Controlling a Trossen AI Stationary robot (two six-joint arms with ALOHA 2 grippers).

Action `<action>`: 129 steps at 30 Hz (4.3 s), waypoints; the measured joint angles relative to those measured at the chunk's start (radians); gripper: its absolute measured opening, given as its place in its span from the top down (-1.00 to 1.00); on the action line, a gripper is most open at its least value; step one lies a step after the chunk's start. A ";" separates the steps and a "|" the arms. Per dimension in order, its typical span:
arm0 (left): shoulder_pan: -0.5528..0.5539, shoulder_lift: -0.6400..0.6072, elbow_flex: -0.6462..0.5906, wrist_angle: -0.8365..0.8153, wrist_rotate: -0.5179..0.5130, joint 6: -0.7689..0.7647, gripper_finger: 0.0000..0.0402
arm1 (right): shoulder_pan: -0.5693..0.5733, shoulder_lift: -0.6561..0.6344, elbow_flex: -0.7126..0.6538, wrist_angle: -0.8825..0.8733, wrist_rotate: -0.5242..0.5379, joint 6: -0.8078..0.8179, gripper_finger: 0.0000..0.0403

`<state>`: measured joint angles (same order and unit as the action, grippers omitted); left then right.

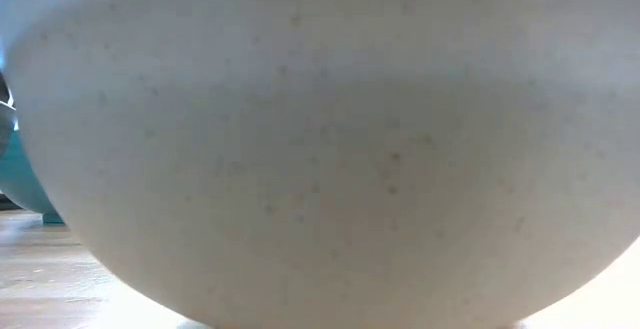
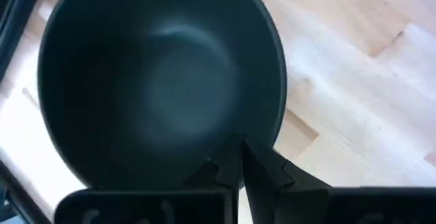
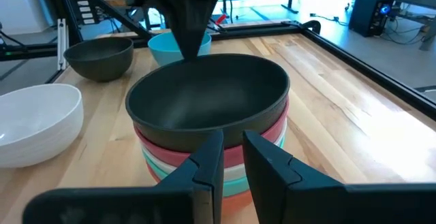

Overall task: Nest bowls inside each other
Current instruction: Stack the top black bowl on the pink bowl, then stack the green bowl on the top black bowl

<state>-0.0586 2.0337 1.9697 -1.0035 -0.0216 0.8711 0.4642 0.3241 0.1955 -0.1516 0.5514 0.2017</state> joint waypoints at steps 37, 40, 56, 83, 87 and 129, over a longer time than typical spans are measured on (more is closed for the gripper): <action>0.005 -0.433 -0.666 0.910 0.003 -0.321 1.00 | -0.072 0.345 -0.159 0.732 -0.091 -0.116 0.74; 0.006 -0.454 -0.720 0.974 -0.009 -0.350 1.00 | -0.095 0.387 -0.145 0.734 -0.101 -0.114 0.74; 0.007 -0.458 -0.794 1.004 -0.019 -0.421 1.00 | -0.153 0.574 -0.034 0.707 -0.141 -0.124 0.74; 0.057 -0.340 -0.815 1.075 -0.016 -0.529 1.00 | -0.172 0.563 -0.023 0.657 -0.132 -0.114 0.74; 0.060 -0.335 -0.815 1.071 -0.015 -0.547 1.00 | -0.184 0.563 -0.023 0.634 -0.132 -0.104 0.74; -0.126 -0.550 -0.827 0.973 -0.260 -0.521 1.00 | -0.174 0.561 0.038 0.649 -0.298 -0.270 0.74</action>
<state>-0.1851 1.4833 1.1424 -0.0306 -0.2814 0.3498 0.2901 0.8847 0.2339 0.4971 0.2535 -0.0684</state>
